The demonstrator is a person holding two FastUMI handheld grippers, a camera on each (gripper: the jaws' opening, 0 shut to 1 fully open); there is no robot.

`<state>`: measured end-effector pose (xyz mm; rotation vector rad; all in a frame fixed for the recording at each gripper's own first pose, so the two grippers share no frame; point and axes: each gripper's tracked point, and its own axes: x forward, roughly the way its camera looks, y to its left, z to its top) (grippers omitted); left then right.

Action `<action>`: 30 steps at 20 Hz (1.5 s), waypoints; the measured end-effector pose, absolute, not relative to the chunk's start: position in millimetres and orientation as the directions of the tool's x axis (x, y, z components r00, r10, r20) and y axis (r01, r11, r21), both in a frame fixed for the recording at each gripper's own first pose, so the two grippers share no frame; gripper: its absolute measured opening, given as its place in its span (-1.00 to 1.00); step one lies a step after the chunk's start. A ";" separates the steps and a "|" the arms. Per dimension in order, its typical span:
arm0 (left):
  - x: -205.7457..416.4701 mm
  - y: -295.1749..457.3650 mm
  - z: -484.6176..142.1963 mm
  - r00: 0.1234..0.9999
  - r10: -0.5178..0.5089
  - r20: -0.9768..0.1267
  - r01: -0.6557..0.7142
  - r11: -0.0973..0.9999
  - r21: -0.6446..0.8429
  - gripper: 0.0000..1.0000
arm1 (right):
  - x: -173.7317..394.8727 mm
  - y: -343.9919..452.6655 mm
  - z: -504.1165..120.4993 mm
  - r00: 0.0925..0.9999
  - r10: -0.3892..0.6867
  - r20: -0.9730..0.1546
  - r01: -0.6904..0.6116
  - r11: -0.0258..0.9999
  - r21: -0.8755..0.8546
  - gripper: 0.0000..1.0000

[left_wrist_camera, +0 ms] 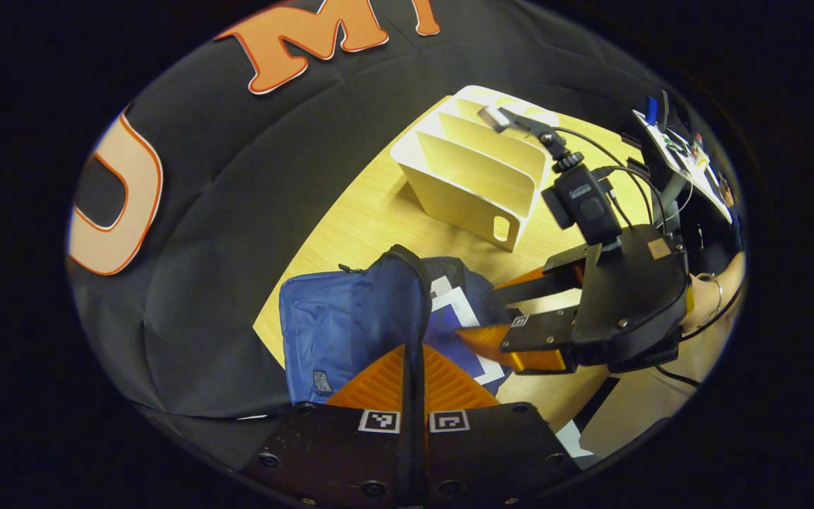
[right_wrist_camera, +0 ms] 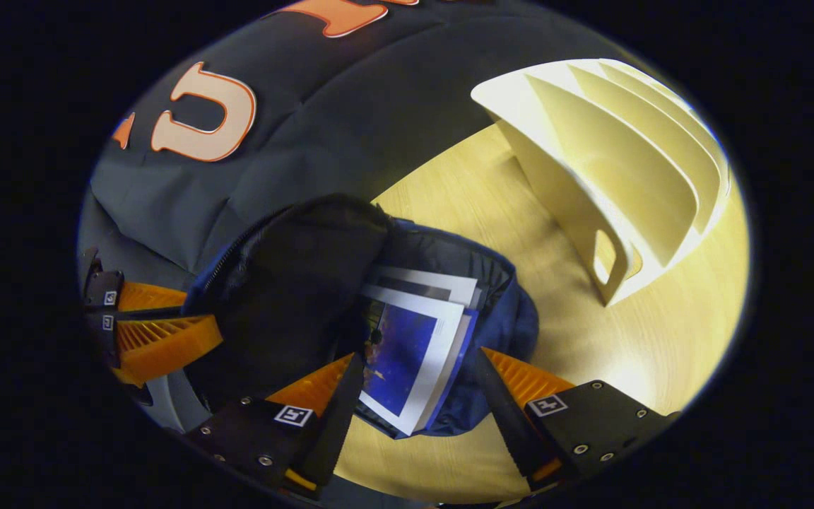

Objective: Open the schoolbag, grab two books from the bookshelf and put them into the schoolbag.

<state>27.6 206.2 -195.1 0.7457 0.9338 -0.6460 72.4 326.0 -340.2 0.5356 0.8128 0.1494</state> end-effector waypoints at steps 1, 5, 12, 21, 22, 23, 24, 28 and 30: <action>23.9 206.3 -198.3 0.440 -0.176 -0.881 0.763 0.591 0.263 -0.98 | 73.2 314.2 -335.6 0.696 0.310 -0.648 0.085 0.860 0.503 0.89; 15.9 209.9 -218.9 0.393 -0.192 -0.899 0.750 0.633 0.192 -0.96 | 75.4 263.7 -322.3 0.731 0.252 -0.634 0.143 0.852 0.503 0.88; -8.8 190.6 -252.1 0.277 -0.266 -0.923 0.758 0.651 0.039 -0.57 | 52.6 195.9 -307.3 0.748 0.186 -0.637 0.209 0.845 0.492 0.88; -28.1 152.8 -285.1 0.262 -0.301 -0.917 0.656 0.752 -0.059 0.99 | 29.3 126.4 -300.8 0.728 0.141 -0.671 0.230 0.872 0.433 0.88; -29.6 141.9 -283.4 0.277 -0.310 -0.909 0.643 0.763 -0.064 1.00 | 26.6 117.4 -296.2 0.728 0.139 -0.671 0.218 0.881 0.420 0.89; -30.7 130.4 -281.4 0.296 -0.319 -0.900 0.629 0.774 -0.067 1.00 | 24.9 107.1 -291.0 0.729 0.138 -0.670 0.207 0.889 0.409 0.88; -33.4 117.5 -278.3 0.309 -0.329 -0.892 0.619 0.782 -0.074 0.99 | 22.5 96.0 -283.4 0.733 0.138 -0.666 0.194 0.896 0.399 0.88; -41.2 66.5 -257.2 0.375 -0.358 -0.855 0.572 0.815 -0.091 0.99 | 6.5 43.4 -246.0 0.763 0.109 -0.638 0.133 0.938 0.319 0.88; -39.5 39.9 -245.8 0.436 -0.378 -0.817 0.535 0.839 -0.102 0.99 | 0.9 17.7 -225.7 0.788 0.083 -0.610 0.095 0.963 0.253 0.88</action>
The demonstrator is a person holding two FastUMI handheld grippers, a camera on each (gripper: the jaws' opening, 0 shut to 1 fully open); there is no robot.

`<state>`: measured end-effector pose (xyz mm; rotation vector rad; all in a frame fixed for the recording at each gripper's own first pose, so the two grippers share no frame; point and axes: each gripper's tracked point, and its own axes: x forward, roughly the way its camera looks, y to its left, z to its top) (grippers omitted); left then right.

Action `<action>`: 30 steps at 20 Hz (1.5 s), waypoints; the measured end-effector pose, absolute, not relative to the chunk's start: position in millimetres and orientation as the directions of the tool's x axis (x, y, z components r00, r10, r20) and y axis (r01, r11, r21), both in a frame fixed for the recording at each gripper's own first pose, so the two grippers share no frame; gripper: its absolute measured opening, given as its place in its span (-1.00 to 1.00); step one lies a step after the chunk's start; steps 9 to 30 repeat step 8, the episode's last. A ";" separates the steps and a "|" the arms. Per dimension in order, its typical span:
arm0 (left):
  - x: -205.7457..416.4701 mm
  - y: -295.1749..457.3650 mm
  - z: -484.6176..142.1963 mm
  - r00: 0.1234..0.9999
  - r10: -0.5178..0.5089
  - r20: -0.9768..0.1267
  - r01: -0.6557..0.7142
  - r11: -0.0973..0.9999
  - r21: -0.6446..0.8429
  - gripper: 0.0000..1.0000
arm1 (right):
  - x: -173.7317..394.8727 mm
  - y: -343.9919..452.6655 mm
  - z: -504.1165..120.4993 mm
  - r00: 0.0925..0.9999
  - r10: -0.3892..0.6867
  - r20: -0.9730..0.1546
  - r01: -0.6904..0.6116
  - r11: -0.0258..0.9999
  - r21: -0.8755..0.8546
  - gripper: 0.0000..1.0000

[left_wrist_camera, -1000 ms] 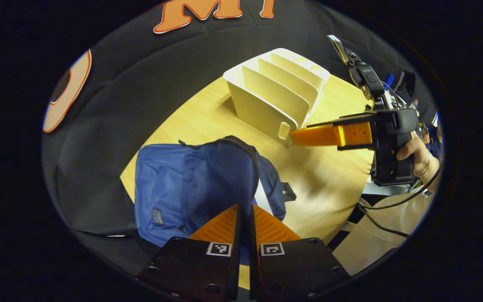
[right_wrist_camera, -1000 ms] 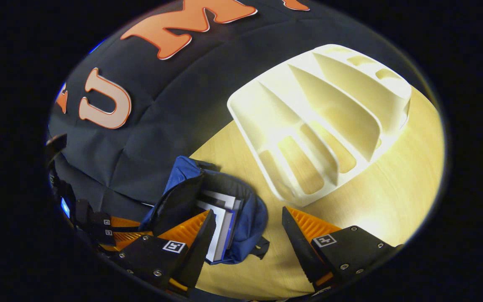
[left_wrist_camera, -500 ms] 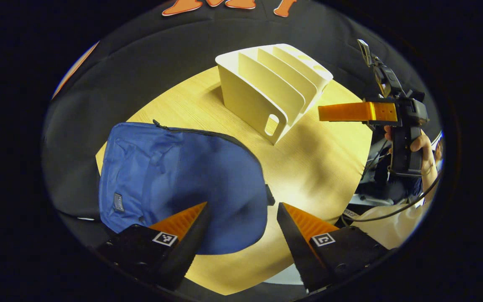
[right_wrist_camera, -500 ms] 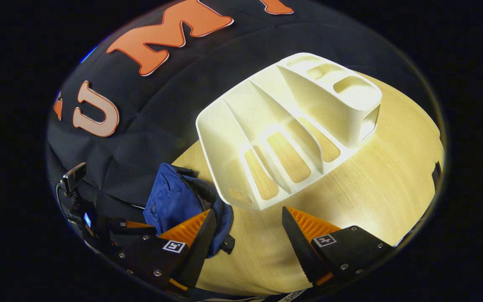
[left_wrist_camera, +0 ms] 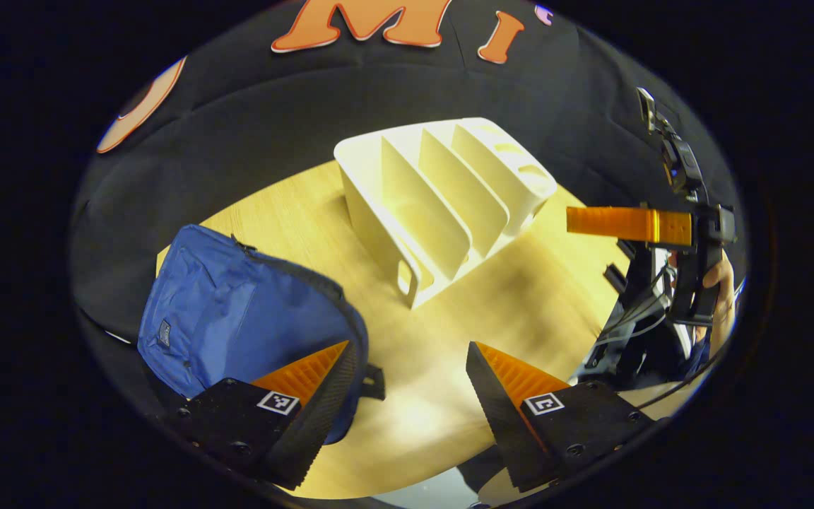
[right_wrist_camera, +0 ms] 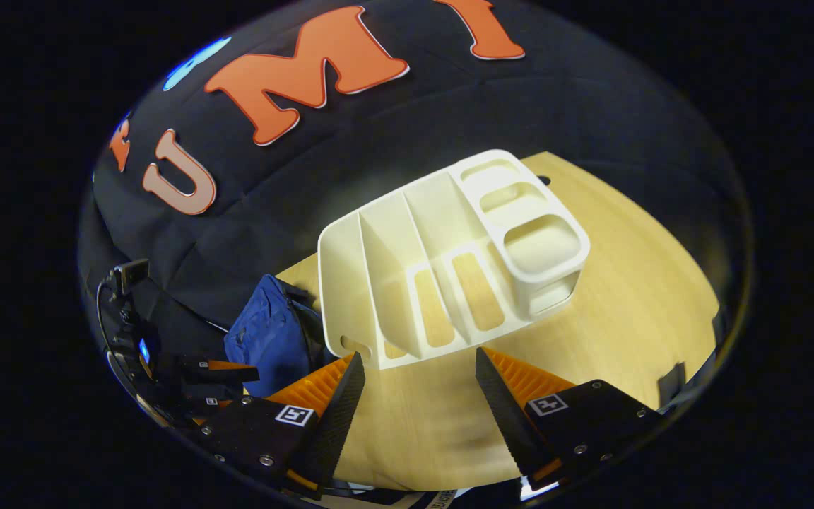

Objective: Open the schoolbag, grab two books from the bookshelf and put them into the schoolbag.

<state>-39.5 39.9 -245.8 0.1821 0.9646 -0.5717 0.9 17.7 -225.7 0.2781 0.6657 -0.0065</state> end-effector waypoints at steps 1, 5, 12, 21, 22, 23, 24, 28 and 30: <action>-39.8 29.4 -241.0 0.463 -0.394 -0.794 0.521 0.846 -0.116 0.99 | -1.9 6.6 -214.4 0.802 0.073 -0.593 0.076 0.972 0.223 0.88; -31.2 -2.7 -227.0 0.570 -0.407 -0.714 0.472 0.873 -0.121 0.99 | -11.4 -26.1 -163.9 0.866 0.059 -0.496 0.010 0.991 0.136 0.87; -20.8 1.5 -221.1 0.682 -0.378 -0.626 0.443 0.895 -0.058 0.98 | -22.2 -46.2 -119.3 0.921 0.051 -0.385 -0.025 0.997 0.073 0.88; -20.8 1.5 -221.1 0.682 -0.378 -0.626 0.443 0.895 -0.058 0.98 | -22.2 -46.2 -119.3 0.921 0.051 -0.385 -0.025 0.997 0.073 0.88; -20.8 1.5 -221.1 0.682 -0.378 -0.626 0.443 0.895 -0.058 0.98 | -22.2 -46.2 -119.3 0.921 0.051 -0.385 -0.025 0.997 0.073 0.88; -20.8 1.5 -221.1 0.682 -0.378 -0.626 0.443 0.895 -0.058 0.98 | -22.2 -46.2 -119.3 0.921 0.051 -0.385 -0.025 0.997 0.073 0.88; -20.8 1.5 -221.1 0.682 -0.378 -0.626 0.443 0.895 -0.058 0.98 | -22.2 -46.2 -119.3 0.921 0.051 -0.385 -0.025 0.997 0.073 0.88; -20.8 1.5 -221.1 0.682 -0.378 -0.626 0.443 0.895 -0.058 0.98 | -22.2 -46.2 -119.3 0.921 0.051 -0.385 -0.025 0.997 0.073 0.88; -20.8 1.5 -221.1 0.682 -0.378 -0.626 0.443 0.895 -0.058 0.98 | -22.2 -46.2 -119.3 0.921 0.051 -0.385 -0.025 0.997 0.073 0.88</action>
